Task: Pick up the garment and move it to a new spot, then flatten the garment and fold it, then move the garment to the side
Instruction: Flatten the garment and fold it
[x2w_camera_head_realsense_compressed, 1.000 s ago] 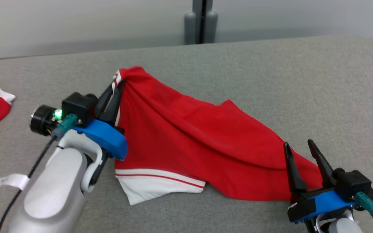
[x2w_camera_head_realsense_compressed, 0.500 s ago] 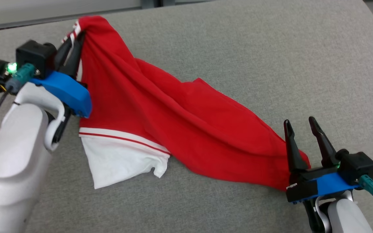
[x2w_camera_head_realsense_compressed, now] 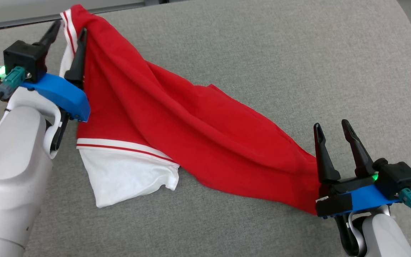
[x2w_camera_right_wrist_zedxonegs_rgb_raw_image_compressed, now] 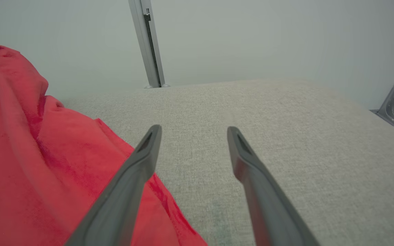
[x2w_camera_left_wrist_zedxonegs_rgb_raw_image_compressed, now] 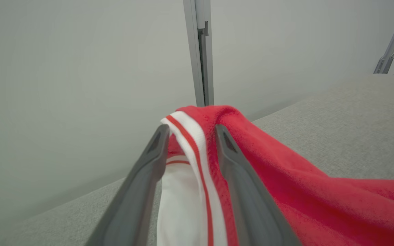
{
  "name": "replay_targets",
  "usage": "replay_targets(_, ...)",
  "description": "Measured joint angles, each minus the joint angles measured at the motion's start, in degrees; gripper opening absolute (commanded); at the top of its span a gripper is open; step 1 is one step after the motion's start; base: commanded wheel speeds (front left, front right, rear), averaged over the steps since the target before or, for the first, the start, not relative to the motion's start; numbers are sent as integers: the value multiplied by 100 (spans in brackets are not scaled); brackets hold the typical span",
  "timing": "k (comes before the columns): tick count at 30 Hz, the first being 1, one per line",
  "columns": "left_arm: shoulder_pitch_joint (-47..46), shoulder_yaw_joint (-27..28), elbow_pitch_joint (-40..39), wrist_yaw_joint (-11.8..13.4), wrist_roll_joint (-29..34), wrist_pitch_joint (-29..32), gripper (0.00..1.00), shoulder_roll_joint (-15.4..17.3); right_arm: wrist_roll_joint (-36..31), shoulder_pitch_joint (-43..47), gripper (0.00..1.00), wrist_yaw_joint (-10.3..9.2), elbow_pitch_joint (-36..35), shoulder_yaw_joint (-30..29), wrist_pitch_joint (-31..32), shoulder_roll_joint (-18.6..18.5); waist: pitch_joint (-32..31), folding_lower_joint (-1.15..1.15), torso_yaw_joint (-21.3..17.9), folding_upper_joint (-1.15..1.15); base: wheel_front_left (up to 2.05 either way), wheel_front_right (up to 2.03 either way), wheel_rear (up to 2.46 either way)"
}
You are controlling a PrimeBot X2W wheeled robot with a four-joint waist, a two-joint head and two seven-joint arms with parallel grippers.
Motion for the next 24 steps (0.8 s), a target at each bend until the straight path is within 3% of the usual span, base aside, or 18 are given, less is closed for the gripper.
replay_targets(7,459,307,-326,190,-92,-282,100,-88,-63,78,100,0,3,-52,-2,1,-314,0,226,0,0,0,0)
replay_targets(13,1368,836,-1574,515,7,-300,100,-171,-130,150,100,0,54,-66,-2,1,-604,0,476,0,0,0,0)
replay_targets(20,2720,1401,-2806,850,261,-301,100,-489,-166,307,100,0,129,-76,-2,1,-932,-1,668,0,0,0,0)
replay_targets(24,3438,1669,-3241,913,390,-301,100,-665,-200,445,100,0,145,-104,-3,0,-1093,-2,748,0,0,0,0)
